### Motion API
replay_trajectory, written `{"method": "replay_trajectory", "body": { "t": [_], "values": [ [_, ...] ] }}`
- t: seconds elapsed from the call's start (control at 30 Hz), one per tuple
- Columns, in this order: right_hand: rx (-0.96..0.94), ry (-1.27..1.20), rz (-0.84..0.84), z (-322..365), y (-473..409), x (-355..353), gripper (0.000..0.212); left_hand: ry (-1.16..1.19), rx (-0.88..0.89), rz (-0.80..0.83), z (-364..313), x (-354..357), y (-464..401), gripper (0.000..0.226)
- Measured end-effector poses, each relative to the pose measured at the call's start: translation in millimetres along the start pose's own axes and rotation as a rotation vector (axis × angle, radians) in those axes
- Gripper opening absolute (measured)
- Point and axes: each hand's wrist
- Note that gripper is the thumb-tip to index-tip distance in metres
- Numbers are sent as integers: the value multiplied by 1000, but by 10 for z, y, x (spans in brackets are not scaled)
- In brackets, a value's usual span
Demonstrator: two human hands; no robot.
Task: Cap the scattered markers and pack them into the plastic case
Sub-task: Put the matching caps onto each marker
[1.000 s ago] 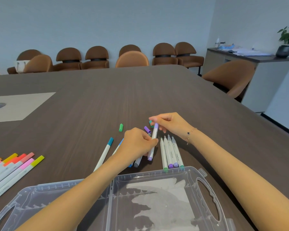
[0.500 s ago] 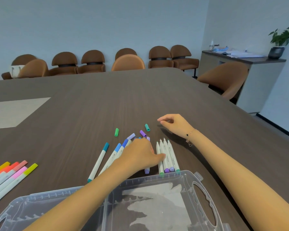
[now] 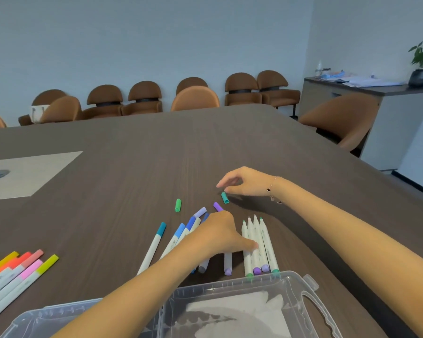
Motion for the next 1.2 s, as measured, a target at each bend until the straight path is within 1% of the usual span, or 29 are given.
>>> {"method": "replay_trajectory", "body": {
  "t": [0.1, 0.23, 0.33, 0.43, 0.5, 0.63, 0.73, 0.83, 0.93, 1.1, 1.2],
  "values": [
    [-45, 11, 120, 129, -167, 85, 28, 49, -27, 31, 13, 18, 5, 42],
    [-92, 24, 230, 241, -360, 236, 33, 132, -68, 83, 102, -13, -11, 36],
    [-136, 29, 294, 328, -482, 352, 36, 201, -84, 134, 241, -158, 95, 37],
    [-195, 47, 371, 401, -586, 466, 35, 234, -120, 193, 419, -332, 243, 37],
    [-218, 82, 379, 402, -626, 512, 29, 242, -153, 215, 527, -376, 286, 34],
    [-181, 163, 263, 315, -605, 469, 16, 265, -182, 233, 638, -341, 303, 36],
    [-82, 142, 142, 216, -487, 338, 15, 289, -152, 220, 584, -336, 338, 36],
    [-24, -93, -73, 195, -189, 154, 15, 314, -110, 164, 513, -342, 377, 35],
    [5, -463, -246, 294, 306, -7, 22, 414, -55, 130, 452, -347, 389, 31],
    [125, -851, -318, 313, 928, -102, 22, 653, 37, 151, 243, -373, 412, 20],
    [138, -915, -400, 297, 1056, -67, 24, 751, 28, 161, 149, -372, 413, 8]
  ]
}}
Point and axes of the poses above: each hand's wrist, its own y-axis away from the middle knuckle, its own x-axis out of the palm, z = x × y, and after that the axes turned 13 degrees about -y, right-handed
